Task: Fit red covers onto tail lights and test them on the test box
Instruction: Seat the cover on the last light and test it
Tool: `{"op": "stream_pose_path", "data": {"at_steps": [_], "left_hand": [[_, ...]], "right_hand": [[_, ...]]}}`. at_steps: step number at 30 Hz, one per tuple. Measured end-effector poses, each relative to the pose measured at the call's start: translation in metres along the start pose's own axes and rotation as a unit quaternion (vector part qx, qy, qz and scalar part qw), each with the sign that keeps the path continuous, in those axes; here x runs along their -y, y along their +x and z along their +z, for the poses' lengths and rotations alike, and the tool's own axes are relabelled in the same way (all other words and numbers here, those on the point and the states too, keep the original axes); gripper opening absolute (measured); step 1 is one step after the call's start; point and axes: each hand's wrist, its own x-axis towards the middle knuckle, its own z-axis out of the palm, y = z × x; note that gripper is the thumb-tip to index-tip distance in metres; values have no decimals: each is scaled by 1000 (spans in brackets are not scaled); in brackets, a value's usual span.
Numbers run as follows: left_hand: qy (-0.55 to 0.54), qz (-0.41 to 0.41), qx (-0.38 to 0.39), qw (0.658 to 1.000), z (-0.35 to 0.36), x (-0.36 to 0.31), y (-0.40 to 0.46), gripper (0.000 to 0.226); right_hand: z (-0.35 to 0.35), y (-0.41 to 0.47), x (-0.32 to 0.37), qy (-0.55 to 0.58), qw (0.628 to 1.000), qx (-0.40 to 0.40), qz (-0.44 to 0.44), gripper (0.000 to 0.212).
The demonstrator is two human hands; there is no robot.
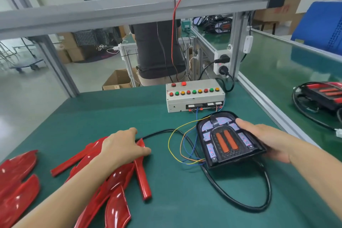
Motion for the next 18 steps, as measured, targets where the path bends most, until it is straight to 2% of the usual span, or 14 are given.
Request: {"op": "stream_pose_path", "data": {"at_steps": [3, 5, 6, 8, 9, 10, 12, 14, 16, 18], "left_hand": [[-121, -21, 55, 991, -7, 1, 2, 70], [-263, -34, 116, 957, -14, 3, 3, 65], [-325, -33, 137, 935, -17, 4, 5, 59], [-418, -26, 164, 893, -25, 3, 6, 42], [-454, -23, 170, 874, -30, 0, 6, 33], [-489, -18, 171, 855, -35, -4, 6, 29], [-556, -4, 173, 813, -45, -19, 6, 34], [-604, 19, 191, 773, -52, -40, 4, 33], [-624, 43, 212, 751, -54, -63, 2, 33], [-634, 57, 218, 740, -52, -80, 1, 28]], "right_hand": [[-6, 3, 1, -112, 992, -46, -24, 50], [-5, 0, 3, -149, 986, -63, -39, 46], [-3, -1, 4, -196, 974, -94, -64, 45], [5, -8, 9, -309, 915, -214, -148, 48], [16, -18, 13, -314, 893, -253, -202, 48], [29, -30, 15, -294, 885, -254, -256, 47], [65, -57, 19, -274, 889, -167, -326, 53], [99, -76, 19, -332, 872, -83, -350, 65], [116, -84, 17, -395, 833, -79, -379, 64], [116, -84, 14, -425, 807, -131, -388, 55]]}}
